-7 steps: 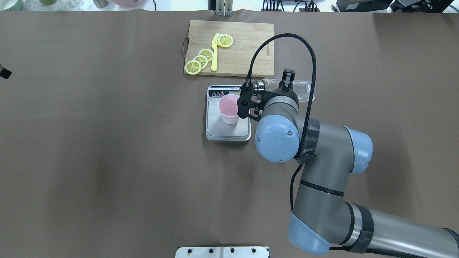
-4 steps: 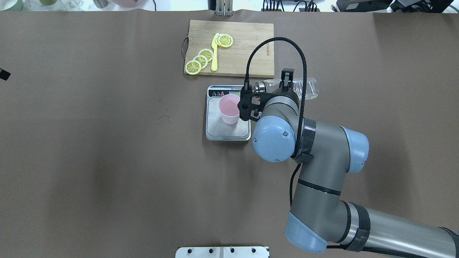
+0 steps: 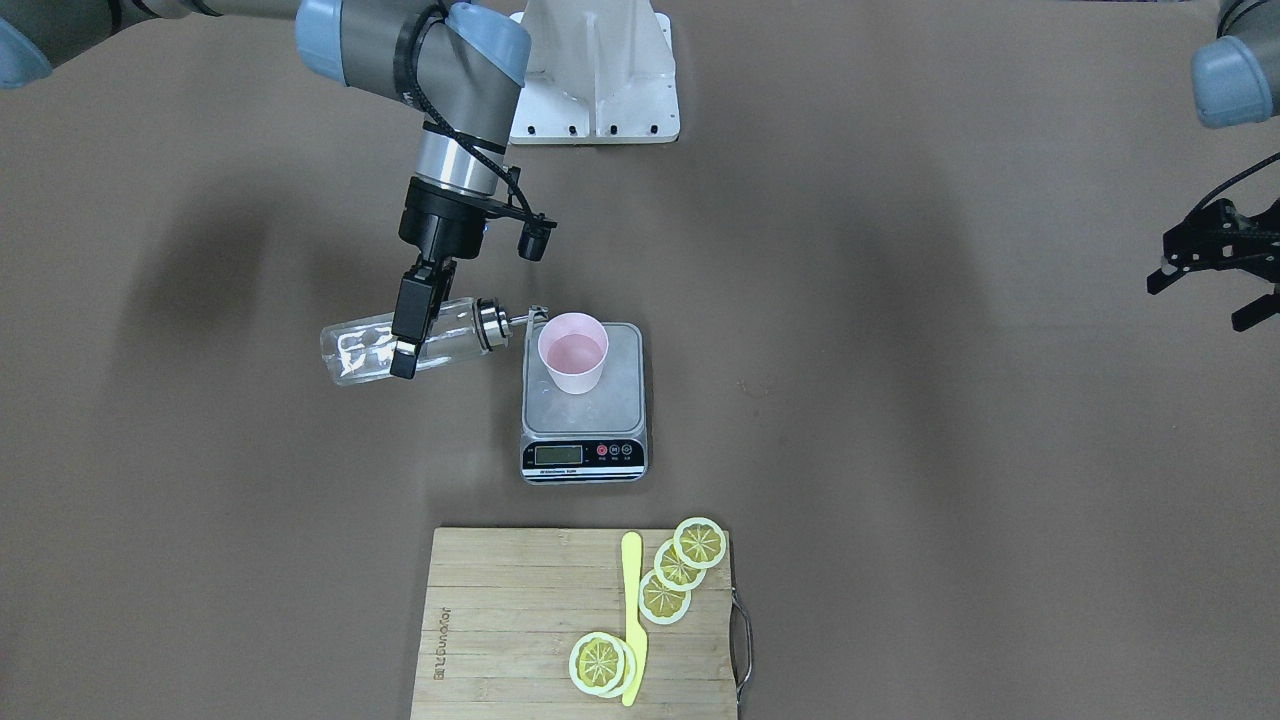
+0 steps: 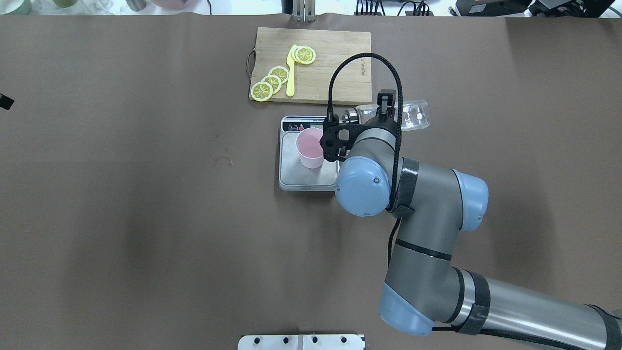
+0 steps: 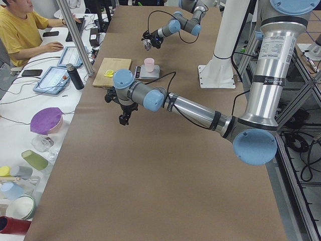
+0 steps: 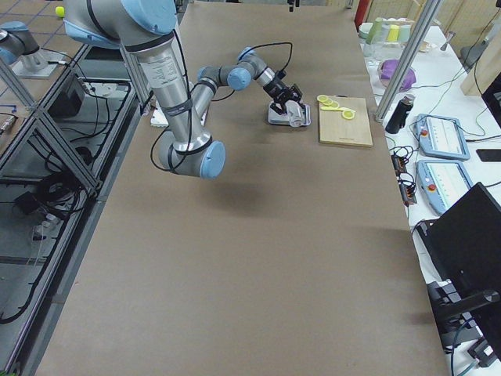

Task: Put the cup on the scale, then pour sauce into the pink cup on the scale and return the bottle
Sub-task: 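Tilt the bottle spout down over the pink cup to pour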

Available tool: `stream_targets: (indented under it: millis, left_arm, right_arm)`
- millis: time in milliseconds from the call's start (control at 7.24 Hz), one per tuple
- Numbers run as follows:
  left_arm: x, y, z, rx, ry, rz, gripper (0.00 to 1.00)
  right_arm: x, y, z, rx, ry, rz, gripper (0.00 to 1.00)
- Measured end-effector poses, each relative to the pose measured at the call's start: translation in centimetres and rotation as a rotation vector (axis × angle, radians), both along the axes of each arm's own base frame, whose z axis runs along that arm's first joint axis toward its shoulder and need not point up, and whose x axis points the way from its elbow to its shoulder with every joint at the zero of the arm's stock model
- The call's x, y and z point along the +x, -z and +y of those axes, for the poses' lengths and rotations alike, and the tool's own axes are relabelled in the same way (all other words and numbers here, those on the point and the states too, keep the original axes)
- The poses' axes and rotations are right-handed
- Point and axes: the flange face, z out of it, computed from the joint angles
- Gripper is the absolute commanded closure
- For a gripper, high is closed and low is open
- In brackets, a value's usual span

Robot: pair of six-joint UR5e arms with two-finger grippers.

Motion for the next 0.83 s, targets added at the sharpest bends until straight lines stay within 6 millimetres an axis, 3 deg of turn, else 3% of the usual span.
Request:
stream_targets:
  millis: [828]
  left_arm:
    - [0.0,-0.1,0.0,-0.003,0.000,-0.001,0.03]
  right_arm:
    - [-0.4,1.1,-1.9,0.025,0.007,0.094,0.81]
